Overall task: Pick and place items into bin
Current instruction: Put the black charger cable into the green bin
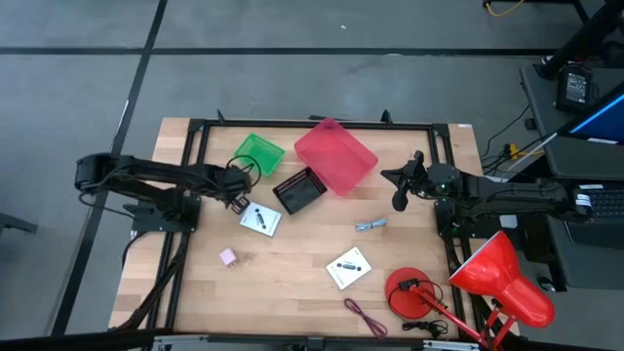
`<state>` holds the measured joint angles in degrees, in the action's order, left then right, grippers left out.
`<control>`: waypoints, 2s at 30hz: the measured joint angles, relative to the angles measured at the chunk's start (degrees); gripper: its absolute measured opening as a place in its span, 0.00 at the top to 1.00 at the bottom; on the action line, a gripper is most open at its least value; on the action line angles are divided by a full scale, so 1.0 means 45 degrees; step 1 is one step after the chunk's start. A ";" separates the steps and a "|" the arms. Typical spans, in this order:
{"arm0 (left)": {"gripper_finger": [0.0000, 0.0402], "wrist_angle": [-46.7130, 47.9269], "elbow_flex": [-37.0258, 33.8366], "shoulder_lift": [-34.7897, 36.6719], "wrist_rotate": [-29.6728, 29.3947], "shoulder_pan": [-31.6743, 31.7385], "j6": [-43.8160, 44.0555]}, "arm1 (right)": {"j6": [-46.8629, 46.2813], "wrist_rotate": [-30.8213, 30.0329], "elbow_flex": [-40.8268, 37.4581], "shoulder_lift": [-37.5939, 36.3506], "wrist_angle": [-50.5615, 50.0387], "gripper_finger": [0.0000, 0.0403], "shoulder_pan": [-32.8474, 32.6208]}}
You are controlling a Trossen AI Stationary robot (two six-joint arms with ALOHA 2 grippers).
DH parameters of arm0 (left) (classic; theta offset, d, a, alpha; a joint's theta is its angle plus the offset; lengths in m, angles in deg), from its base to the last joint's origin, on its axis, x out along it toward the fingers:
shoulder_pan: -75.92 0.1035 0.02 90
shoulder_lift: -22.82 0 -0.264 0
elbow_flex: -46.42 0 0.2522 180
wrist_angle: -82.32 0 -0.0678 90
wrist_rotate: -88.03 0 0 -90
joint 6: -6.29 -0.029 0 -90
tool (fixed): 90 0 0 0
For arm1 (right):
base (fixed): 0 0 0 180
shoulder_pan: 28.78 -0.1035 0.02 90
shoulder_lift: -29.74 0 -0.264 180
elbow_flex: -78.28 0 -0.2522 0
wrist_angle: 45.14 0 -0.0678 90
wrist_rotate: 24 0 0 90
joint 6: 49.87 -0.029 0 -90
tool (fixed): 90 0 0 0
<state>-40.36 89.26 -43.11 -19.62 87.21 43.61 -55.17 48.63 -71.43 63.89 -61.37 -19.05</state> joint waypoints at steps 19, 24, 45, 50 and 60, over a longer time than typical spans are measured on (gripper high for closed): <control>0.98 -0.3569 0.0029 0.4194 -0.0655 -0.0167 -0.4769 | 0.0573 -0.0003 0.0000 0.0000 0.0002 1.00 0.0000; 0.98 -0.4503 0.0034 0.4110 -0.0626 0.0151 -0.6255 | 0.0573 0.0000 0.0000 -0.0002 0.0003 1.00 0.0000; 0.99 -0.5036 0.1410 0.1493 0.0387 0.3956 -1.0462 | 0.0568 0.0002 -0.0005 -0.0005 0.0485 1.00 0.0000; 0.99 -0.4415 0.2192 0.0327 0.1093 0.4692 -1.1854 | 0.0578 0.0002 -0.0005 -0.0005 0.0483 1.00 0.0000; 0.99 -0.4258 0.2535 -0.1304 0.2195 0.5634 -1.3926 | 0.0611 0.0002 -0.0005 -0.0005 0.0478 1.00 0.0000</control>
<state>-59.52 100.67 -48.98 -9.74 112.56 -19.06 -52.42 48.64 -71.45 63.87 -59.22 -19.05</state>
